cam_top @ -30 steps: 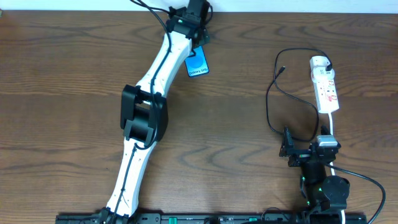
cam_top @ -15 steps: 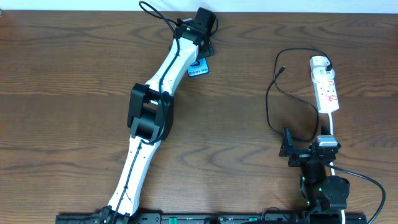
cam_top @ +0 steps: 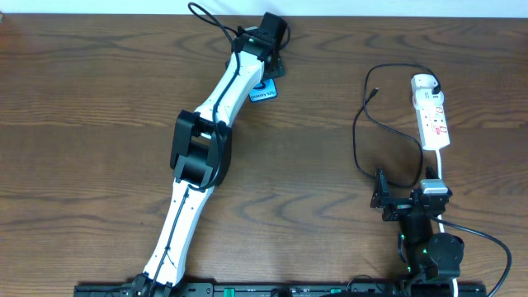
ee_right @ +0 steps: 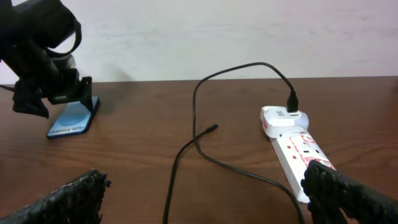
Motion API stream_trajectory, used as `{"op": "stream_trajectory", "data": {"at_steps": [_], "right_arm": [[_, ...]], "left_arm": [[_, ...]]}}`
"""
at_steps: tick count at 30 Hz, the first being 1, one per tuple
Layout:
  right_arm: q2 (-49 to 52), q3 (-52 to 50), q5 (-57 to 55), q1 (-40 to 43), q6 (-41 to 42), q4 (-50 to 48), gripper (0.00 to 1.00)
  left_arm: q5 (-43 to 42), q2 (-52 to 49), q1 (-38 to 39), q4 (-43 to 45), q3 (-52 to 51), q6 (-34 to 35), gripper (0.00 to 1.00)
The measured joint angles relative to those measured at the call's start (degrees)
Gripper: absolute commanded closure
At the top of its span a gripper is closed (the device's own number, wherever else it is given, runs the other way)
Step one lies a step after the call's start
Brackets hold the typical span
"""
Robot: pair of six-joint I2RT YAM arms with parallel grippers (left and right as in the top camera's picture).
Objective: Plug charger to phone and switch on socket
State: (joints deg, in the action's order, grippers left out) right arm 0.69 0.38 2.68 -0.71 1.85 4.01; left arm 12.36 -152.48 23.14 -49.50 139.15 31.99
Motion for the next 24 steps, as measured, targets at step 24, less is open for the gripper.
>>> {"op": "stream_trajectory", "data": {"at_steps": [24], "right_arm": [[0.0,0.0,0.0,0.0,0.02,0.0,0.01]], "left_arm": [[-0.04,0.0,0.2,0.5,0.0,-0.74,0.02]]}}
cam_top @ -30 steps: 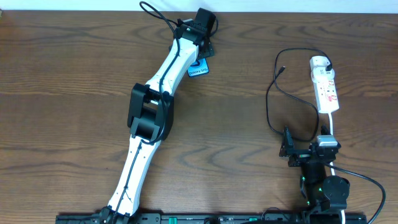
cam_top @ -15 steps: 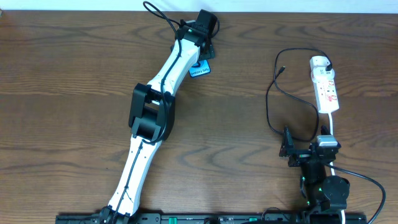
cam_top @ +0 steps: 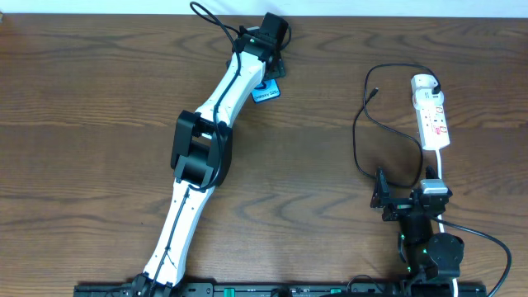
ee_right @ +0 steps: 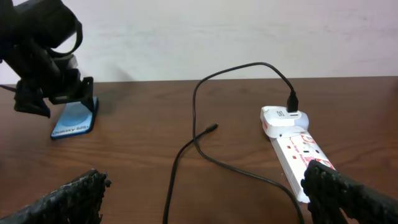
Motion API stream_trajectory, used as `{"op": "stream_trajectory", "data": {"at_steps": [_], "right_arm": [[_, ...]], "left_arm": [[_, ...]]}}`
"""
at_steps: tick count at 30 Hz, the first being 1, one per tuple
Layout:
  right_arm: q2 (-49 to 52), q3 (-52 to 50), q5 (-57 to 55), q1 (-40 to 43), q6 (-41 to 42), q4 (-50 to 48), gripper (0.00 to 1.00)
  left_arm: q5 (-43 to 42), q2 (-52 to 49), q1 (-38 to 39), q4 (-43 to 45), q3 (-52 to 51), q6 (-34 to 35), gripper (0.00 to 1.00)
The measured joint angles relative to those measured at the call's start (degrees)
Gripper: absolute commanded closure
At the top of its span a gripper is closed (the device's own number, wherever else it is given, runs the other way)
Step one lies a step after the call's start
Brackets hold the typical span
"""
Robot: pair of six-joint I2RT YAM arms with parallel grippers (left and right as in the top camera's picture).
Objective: Plug charger to phone and switch on socket
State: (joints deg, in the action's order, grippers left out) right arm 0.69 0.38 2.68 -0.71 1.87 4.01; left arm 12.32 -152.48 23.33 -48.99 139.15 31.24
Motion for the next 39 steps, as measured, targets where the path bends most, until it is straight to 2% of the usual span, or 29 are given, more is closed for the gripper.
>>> {"op": "stream_trajectory", "data": {"at_steps": [25,39], "right_arm": [[0.0,0.0,-0.02,0.0,-0.02,0.0,0.01],[0.0,0.0,-0.02,0.0,-0.02,0.0,0.01]], "left_arm": [[-0.02,1.16,-0.07,-1.7,0.0,0.31,0.02],[-0.02,2.27,0.0,-0.66,0.0,7.45,0.02]]}}
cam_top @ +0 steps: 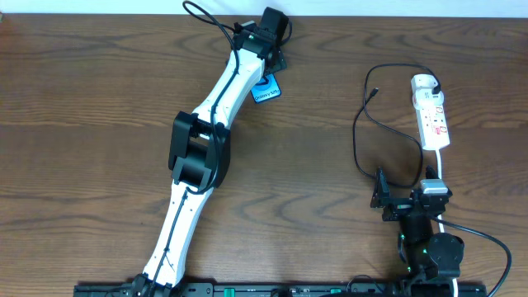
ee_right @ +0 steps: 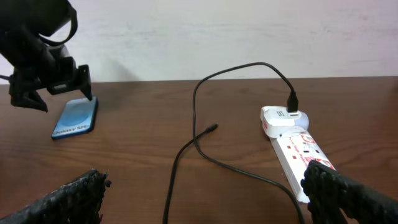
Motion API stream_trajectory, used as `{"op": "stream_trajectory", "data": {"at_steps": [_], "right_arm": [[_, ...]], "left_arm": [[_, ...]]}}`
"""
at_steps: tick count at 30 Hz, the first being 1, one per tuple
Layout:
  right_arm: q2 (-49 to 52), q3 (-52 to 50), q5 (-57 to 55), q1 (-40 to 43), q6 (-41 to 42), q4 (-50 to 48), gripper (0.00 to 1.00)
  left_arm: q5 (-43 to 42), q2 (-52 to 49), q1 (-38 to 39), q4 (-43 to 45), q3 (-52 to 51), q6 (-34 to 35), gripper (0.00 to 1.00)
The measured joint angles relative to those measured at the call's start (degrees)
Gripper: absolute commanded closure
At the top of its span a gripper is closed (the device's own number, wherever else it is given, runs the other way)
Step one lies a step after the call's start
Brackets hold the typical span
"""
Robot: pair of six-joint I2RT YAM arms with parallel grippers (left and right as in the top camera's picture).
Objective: Plug charger to phone and switch on socket
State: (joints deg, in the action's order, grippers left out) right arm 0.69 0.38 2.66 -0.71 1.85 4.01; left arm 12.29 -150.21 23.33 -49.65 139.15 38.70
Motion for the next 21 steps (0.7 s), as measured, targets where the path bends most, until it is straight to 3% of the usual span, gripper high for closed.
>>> {"op": "stream_trajectory", "data": {"at_steps": [21], "right_arm": [[0.0,0.0,0.02,0.0,0.0,0.0,0.01]], "left_arm": [[1.18,-0.02,0.2,6.12,-2.86,0.48,0.02]]}}
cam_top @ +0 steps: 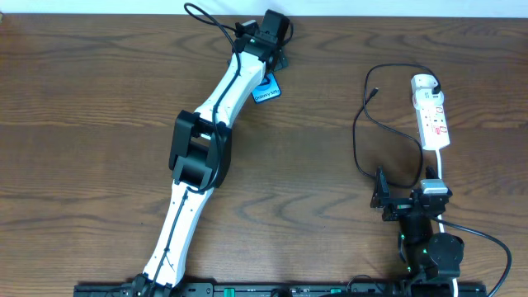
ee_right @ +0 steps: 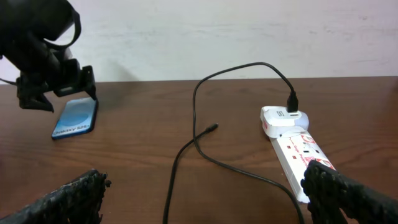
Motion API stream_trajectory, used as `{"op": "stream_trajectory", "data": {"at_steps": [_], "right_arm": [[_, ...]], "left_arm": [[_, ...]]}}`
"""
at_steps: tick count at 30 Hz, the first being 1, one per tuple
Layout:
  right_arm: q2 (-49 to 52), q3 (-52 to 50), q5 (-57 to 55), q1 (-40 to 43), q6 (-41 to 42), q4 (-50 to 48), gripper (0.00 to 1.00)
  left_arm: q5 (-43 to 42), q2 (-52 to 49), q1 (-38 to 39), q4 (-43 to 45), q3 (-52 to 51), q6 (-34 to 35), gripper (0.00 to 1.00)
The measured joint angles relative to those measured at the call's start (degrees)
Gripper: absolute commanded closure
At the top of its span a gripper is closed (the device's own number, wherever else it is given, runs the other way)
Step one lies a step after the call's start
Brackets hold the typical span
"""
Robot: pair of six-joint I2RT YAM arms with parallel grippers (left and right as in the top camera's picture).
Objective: Plug charger to phone and switch on socket
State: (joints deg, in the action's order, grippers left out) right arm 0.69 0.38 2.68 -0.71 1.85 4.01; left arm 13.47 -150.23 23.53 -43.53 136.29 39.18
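Note:
A blue phone (cam_top: 264,89) lies flat at the far middle of the table, also seen as the phone (ee_right: 76,118) in the right wrist view. My left gripper (ee_right: 59,99) hovers just above its far end, open, and the left gripper (cam_top: 274,54) holds nothing. A white power strip (cam_top: 433,115) lies at the right with a white charger (ee_right: 280,116) plugged into its far end. The black cable (ee_right: 196,118) loops across the wood and its free plug end (ee_right: 213,127) rests on the table. My right gripper (ee_right: 208,205) is open near the strip's near end.
The strip's white lead (cam_top: 441,169) runs back past my right arm. The left arm (cam_top: 206,132) stretches diagonally across the table's middle. A pale wall (ee_right: 199,37) stands right behind the far table edge.
My left gripper has shifted slightly toward the right above the phone's far end. The phone, cable, strip and right gripper have not moved.
At first my left gripper stood around the far end of the phone. A little later the phone had shifted slightly with it. Then the gripper was raised clear with the phone lying flat, and it still hovers there. The right arm stayed still throughout.

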Motion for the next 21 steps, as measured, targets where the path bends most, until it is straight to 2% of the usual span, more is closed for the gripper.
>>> {"op": "stream_trajectory", "data": {"at_steps": [21], "right_arm": [[0.0,0.0,0.0,0.0,0.0,0.0,0.01]], "left_arm": [[0.22,-2.27,0.0,1.55,0.0,-0.33,0.02]]}}
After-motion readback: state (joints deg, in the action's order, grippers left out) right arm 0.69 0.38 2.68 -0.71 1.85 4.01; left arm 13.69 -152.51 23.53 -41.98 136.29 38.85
